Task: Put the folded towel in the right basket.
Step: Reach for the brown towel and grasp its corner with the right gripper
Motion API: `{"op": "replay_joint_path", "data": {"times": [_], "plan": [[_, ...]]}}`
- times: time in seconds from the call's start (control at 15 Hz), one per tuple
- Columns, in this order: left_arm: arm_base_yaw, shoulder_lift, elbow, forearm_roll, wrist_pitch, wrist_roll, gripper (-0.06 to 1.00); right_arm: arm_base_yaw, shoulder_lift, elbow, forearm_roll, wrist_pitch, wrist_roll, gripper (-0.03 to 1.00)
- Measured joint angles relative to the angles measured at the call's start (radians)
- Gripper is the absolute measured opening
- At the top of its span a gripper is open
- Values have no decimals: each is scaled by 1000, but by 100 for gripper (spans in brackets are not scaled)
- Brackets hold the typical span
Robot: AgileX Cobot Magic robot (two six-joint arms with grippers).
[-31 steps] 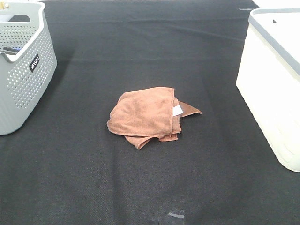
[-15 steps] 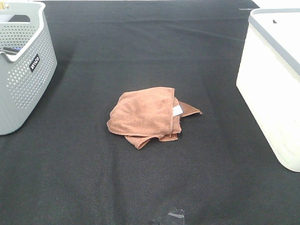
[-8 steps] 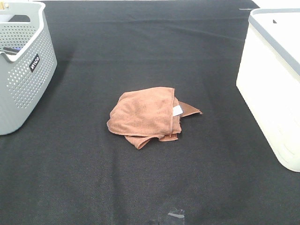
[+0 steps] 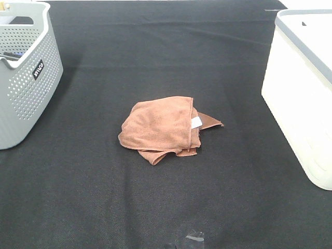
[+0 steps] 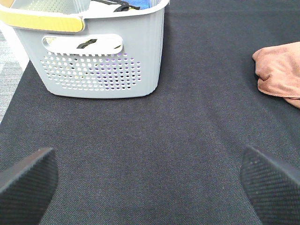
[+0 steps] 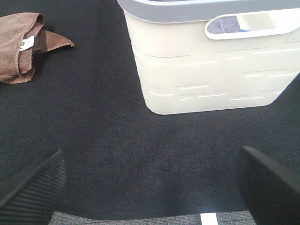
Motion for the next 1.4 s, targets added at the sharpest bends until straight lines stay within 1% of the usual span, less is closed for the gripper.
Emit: {"op": "replay_joint_path", "data": {"times": [1.2, 1.27, 1.33, 1.4], "plan": [[0, 0, 0, 0, 0, 0, 99, 0, 0, 0, 0, 0, 0, 94], [0, 0, 0, 0, 0, 0, 99, 0, 52, -16, 0, -9, 0, 94], [0, 0, 0, 0, 0, 0, 99, 0, 138, -56, 10, -46, 6, 94], [0, 0, 0, 0, 0, 0, 99, 0, 249, -130, 35, -95, 11, 94]]}}
